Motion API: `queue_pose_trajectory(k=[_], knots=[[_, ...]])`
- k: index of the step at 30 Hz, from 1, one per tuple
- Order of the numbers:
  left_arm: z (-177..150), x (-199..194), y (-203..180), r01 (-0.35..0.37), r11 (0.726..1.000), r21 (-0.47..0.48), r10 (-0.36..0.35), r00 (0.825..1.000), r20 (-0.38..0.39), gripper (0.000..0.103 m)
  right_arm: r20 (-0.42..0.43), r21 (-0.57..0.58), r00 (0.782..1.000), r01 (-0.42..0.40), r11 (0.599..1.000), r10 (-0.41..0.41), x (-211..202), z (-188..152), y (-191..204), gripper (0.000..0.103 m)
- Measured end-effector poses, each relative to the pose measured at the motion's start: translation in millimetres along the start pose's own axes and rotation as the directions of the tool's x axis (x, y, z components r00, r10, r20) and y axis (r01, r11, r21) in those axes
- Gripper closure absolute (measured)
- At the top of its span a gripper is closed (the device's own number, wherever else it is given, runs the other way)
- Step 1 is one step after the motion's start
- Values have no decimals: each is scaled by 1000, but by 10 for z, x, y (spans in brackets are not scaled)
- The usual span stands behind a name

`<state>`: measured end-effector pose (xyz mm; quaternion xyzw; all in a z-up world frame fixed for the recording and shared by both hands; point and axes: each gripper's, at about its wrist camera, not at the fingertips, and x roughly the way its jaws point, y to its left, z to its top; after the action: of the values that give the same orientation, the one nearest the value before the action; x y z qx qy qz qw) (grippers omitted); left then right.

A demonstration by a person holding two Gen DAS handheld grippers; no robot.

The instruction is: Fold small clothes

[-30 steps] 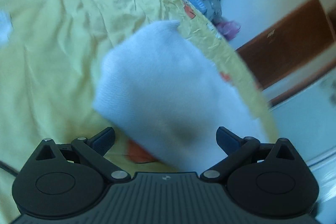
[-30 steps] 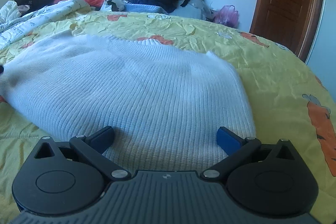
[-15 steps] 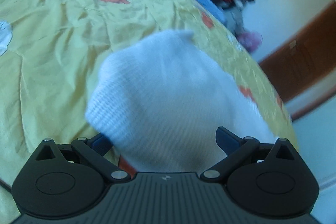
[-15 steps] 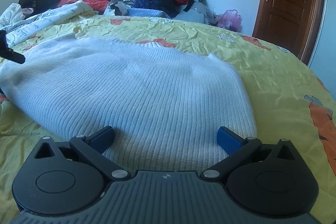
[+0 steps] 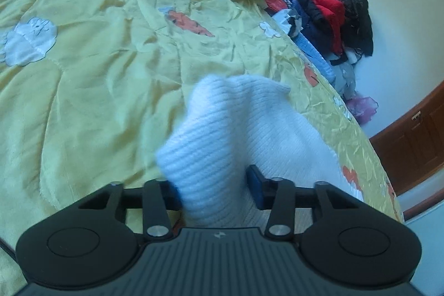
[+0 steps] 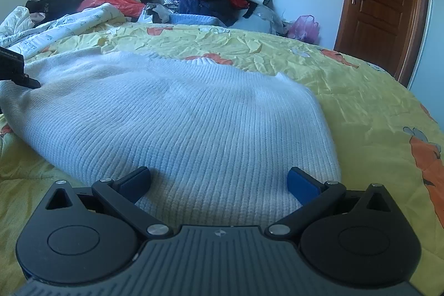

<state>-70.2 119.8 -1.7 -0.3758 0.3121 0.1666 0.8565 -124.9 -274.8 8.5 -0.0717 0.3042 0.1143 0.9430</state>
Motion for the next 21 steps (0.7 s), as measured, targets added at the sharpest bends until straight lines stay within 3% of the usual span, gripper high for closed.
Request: queue_pose_trajectory(k=[2, 5, 7, 9, 12, 14, 15, 16, 18, 19, 20, 21], knots=[[1, -26, -23, -4, 1000, 7, 4, 1000, 6, 76, 5, 4, 1000, -6, 1000, 6, -6, -5, -14, 0], [-51, -126, -268, -42, 987, 156, 34, 998, 51, 79, 11, 22, 1000, -25, 999, 24, -25, 7, -54, 0], [-122, -242, -497, -38, 961, 274, 9, 994, 107, 80, 18, 78, 998, -60, 995, 58, -82, 56, -139, 1], [-258, -393, -810, -36, 907, 419, -40, 984, 172, 80, 76, 213, 988, -147, 966, 133, -209, 141, -351, 2], [-605, -573, -1332, 5, 790, 613, -165, 965, 204, 80, 242, 439, 942, -321, 839, 233, -414, 266, -844, 0], [-1024, -619, -1698, 19, 650, 760, -232, 957, 174, 80, 301, 532, 917, -389, 752, 261, -443, 356, -1175, 0], [-1270, -615, -1838, 17, 561, 828, -252, 956, 152, 80, 320, 571, 907, -415, 708, 274, -427, 394, -1341, 0], [-1610, -581, -1972, 3, 422, 907, -268, 956, 122, 79, 331, 599, 900, -433, 674, 284, -399, 409, -1475, 0], [-2128, -506, -2039, 1, 213, 977, -296, 953, 63, 79, 326, 640, 895, -446, 626, 305, -307, 440, -1688, 0], [-2326, -464, -2033, 25, 136, 990, -294, 956, 16, 79, 314, 649, 896, -444, 617, 314, -257, 447, -1747, 0], [-2465, -432, -2019, 42, 86, 995, -281, 960, -16, 79, 296, 656, 896, -442, 611, 331, -198, 453, -1791, 1], [-2603, -429, -1988, -3, 47, 999, -289, 957, 16, 79, 275, 664, 895, -440, 604, 350, -137, 454, -1806, 1]])
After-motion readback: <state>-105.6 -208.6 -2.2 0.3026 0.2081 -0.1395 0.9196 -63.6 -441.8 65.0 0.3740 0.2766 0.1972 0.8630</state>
